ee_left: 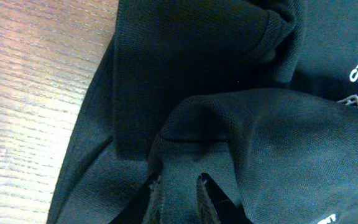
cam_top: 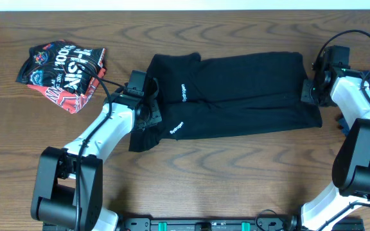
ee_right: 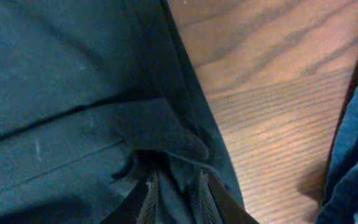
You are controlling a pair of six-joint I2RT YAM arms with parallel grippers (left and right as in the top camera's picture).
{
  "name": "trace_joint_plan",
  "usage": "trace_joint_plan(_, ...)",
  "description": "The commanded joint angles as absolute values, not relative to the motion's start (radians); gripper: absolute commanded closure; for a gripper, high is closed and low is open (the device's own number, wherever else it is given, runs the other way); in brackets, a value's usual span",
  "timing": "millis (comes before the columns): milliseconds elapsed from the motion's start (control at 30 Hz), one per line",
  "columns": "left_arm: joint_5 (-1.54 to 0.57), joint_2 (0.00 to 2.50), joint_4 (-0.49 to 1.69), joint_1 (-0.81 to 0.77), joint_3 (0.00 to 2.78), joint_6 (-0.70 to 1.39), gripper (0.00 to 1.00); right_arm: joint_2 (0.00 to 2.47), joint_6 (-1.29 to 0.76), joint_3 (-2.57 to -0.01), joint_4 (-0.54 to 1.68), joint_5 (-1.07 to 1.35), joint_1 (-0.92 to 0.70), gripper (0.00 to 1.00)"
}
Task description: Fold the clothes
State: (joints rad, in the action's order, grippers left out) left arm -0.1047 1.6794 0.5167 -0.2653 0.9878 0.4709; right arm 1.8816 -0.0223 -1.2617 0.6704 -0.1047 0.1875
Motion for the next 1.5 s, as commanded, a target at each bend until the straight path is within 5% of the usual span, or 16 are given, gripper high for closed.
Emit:
trace_joint_plan(0,-0.101,1.673,0.520,-0.266,0.973,0.460,0.79,1.863,-0.032,-1.274,0.700,-0.086,0.180,0.77)
trace_joint_plan(400,-0.104,1.721,0.516,-0.266,0.947,0.405,0.79,1.924,-0.029,-1.214,0.704,-0.081,0.180,0.80)
trace_joint_plan(867,-0.035,1.734,0.819,-0.264,0.936,0.366,0.79,1.925,-0.115,-1.214,1.044,-0.115,0.230,0.86)
trace_joint_plan(1267,-0.032,1.734,0.802,-0.264,0.936,0.352,0.79,1.873,-0.043,-1.357,0.934,0.112,0.216,0.82)
trace_joint_plan(1467,-0.033,1.734,0.800,-0.264,0.936,0.352,0.79,1.899,-0.011,-1.354,0.807,0.049,0.216,0.90)
